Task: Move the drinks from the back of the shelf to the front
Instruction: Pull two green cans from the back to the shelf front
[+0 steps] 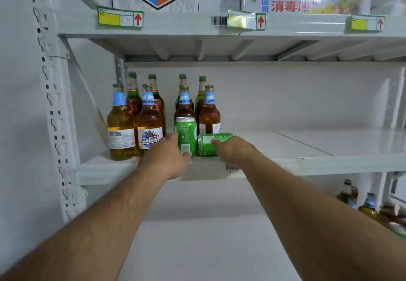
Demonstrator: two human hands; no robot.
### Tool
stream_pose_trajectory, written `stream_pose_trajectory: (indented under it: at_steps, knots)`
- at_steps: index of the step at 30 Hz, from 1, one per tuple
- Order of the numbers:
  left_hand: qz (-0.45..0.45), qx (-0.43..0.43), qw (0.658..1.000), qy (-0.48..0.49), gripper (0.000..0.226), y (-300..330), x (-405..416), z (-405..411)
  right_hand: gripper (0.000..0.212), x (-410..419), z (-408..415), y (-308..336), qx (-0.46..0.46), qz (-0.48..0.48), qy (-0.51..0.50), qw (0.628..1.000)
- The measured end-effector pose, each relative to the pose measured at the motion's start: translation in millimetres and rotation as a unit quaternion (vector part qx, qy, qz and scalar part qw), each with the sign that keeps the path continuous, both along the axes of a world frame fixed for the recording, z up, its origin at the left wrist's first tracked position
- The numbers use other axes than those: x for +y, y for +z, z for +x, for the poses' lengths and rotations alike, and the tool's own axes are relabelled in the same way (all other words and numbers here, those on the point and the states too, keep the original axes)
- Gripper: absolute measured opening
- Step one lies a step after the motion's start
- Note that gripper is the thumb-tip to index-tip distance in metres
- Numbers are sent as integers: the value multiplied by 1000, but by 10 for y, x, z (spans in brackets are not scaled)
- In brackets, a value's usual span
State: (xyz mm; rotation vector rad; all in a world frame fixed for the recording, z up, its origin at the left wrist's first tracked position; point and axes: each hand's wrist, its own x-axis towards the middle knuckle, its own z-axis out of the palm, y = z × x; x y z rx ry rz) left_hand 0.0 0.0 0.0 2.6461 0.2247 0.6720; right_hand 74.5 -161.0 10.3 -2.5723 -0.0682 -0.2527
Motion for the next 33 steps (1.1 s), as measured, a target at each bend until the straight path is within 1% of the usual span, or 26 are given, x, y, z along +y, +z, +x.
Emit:
stream_pose_trajectory:
  at_steps: [4,7,10,13,15,17,19,20,22,25,28,30,32,33]
  knots:
    - [-83,-1,996,-24,58,-85,97,216,76,129,144,33,25,57,-29,998]
    - [-136,-22,990,-31,60,-128,111,373,79,192,226,60,29,75,-40,996]
    - [-172,-41,983,-45,56,-129,141,448,83,198,278,130,49,81,-51,994]
    - [-193,-54,978,-63,55,-136,179,517,86,164,304,199,64,77,-35,994]
    - [-199,-62,975,-72,53,-135,209,559,85,133,292,236,77,68,-14,995]
    - [-210,-68,972,-75,55,-129,240,609,73,98,263,284,95,78,11,992]
    - [-223,-72,969,-80,60,-116,247,634,46,60,269,313,106,112,32,988]
    - [-230,-75,967,-81,61,-114,246,653,42,57,249,327,114,120,30,986]
    - [-242,-82,964,-76,61,-106,230,683,38,54,267,356,126,128,22,984]
    - [-264,-83,958,-77,61,-109,207,728,24,38,294,418,149,131,13,980]
    - [-275,-85,955,-78,61,-113,203,743,23,28,283,475,164,78,29,983]
    - [-281,-86,953,-76,61,-108,199,733,19,30,276,486,166,66,35,983]
    - [-287,-85,951,-74,61,-93,194,718,22,21,220,503,166,61,39,983]
    - [-290,-85,950,-74,60,-85,194,715,18,-5,212,511,156,58,35,985]
